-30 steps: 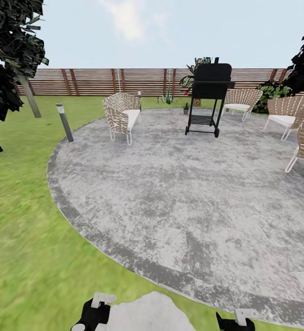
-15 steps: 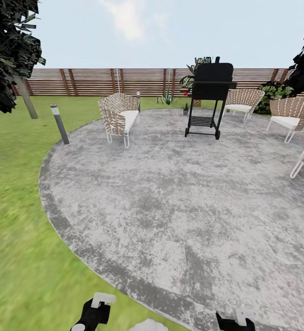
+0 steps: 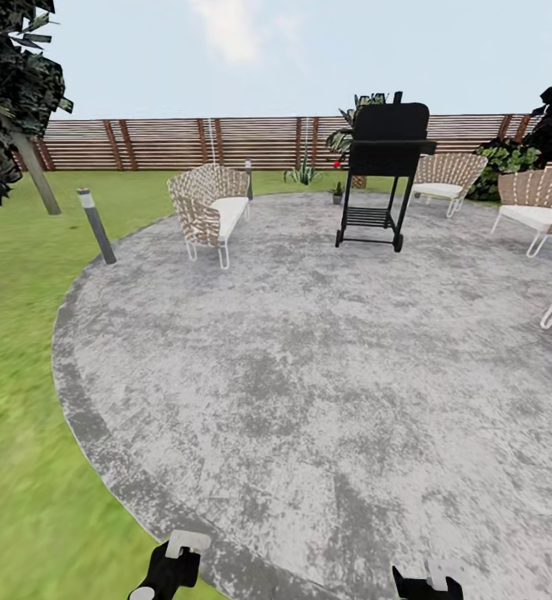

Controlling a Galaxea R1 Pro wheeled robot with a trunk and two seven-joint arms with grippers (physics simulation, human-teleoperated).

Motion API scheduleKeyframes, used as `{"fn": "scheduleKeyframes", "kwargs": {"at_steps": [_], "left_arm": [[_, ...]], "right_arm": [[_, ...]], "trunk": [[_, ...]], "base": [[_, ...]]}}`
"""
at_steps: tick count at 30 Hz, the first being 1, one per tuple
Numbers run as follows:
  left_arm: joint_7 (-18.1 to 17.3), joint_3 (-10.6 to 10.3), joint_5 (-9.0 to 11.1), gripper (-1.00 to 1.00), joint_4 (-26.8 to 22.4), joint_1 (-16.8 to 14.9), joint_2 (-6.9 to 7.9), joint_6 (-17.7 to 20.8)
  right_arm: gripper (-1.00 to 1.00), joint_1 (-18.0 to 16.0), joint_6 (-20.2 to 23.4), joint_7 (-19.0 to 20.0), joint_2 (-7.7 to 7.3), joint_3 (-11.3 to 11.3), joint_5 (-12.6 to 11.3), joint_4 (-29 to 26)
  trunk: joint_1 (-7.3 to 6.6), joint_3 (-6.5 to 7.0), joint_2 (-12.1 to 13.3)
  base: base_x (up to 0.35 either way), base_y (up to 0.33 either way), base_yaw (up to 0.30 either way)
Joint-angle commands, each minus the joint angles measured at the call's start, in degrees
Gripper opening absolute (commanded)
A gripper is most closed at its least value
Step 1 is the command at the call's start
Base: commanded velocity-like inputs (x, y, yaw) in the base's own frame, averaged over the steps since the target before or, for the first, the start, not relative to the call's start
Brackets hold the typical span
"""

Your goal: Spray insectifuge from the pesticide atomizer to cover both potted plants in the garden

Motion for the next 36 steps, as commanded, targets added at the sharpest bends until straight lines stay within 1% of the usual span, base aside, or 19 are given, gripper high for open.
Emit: {"fn": "scheduleKeyframes", "kwargs": {"at_steps": [1, 36], "left_arm": [[0.3, -0.5, 0.5, -1.00, 0.1, 0.0, 0.00, -0.2], [0.3, -0.5, 0.5, -1.00, 0.1, 0.0, 0.00, -0.2]], "right_arm": [[1.00, 0.0, -0.2, 0.3, -0.02, 0.4, -0.6, 0.1], [1.00, 0.0, -0.1, 0.3, -0.02, 0.4, -0.6, 0.1]], "trunk": [[0.03, -0.05, 0.0], [0.03, -0.05, 0.0]], "base": [[0.333, -0.089, 0.000], [0.334, -0.089, 0.000]]}}
